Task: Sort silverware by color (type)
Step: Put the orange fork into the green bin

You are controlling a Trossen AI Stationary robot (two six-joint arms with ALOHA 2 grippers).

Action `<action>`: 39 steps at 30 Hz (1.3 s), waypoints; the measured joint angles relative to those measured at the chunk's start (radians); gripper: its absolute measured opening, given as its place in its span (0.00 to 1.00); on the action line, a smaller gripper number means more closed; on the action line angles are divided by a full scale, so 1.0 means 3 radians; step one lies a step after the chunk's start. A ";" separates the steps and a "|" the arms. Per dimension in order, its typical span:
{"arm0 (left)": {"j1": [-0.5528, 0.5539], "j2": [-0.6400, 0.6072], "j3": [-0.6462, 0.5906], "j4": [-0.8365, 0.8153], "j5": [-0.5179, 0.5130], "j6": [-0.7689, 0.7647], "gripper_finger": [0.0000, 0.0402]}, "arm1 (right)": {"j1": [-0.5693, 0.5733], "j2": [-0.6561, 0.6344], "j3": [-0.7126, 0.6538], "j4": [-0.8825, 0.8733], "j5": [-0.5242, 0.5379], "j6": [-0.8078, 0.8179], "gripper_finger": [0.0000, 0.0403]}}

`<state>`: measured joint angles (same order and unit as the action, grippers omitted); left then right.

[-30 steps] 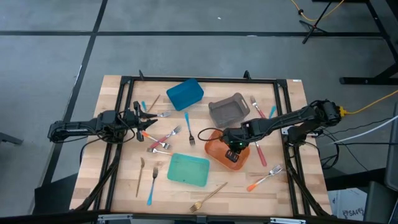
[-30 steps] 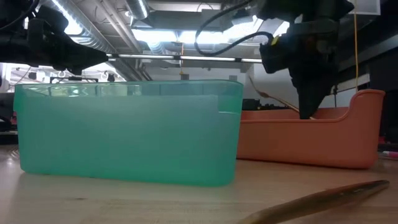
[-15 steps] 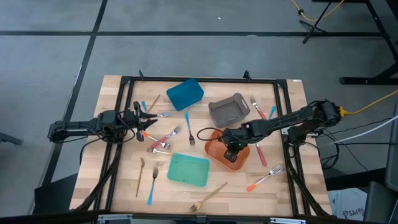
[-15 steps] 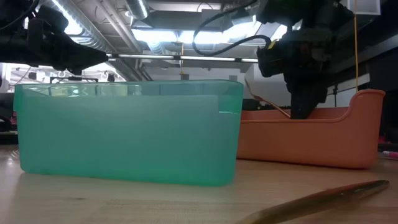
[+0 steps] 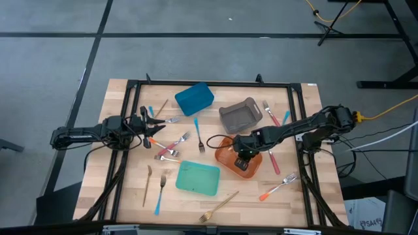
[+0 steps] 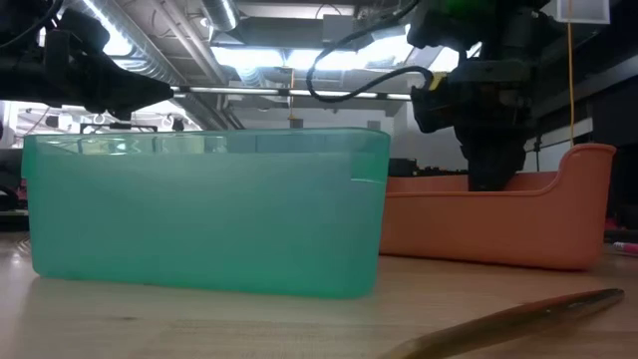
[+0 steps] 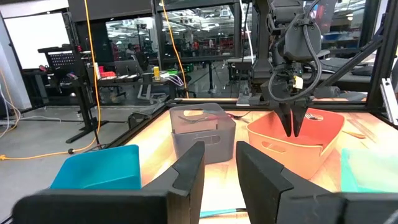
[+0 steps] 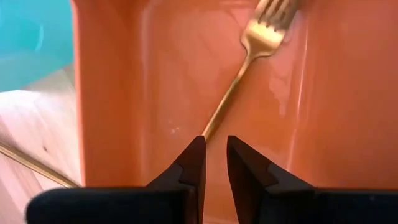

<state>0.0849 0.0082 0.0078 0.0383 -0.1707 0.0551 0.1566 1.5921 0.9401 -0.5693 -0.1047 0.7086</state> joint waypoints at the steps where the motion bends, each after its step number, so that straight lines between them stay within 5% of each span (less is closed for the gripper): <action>1: 0.0000 0.0000 0.0000 -0.0001 0.0001 0.0000 0.21 | 0.0000 0.0000 0.0000 0.0002 0.0000 0.0000 0.13; 25: 0.0000 0.0000 0.0000 -0.0001 0.0001 0.0001 0.21 | 0.0000 0.0000 0.0025 -0.0037 -0.0001 -0.0032 0.13; 39: 0.0000 -0.0001 -0.0001 0.0000 0.0001 -0.0038 0.21 | 0.0354 -0.0003 0.0758 -0.0217 -0.0004 -0.0235 0.13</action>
<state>0.0849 0.0078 0.0075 0.0383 -0.1703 0.0436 0.2627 1.5913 1.1675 -0.6344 -0.1059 0.6382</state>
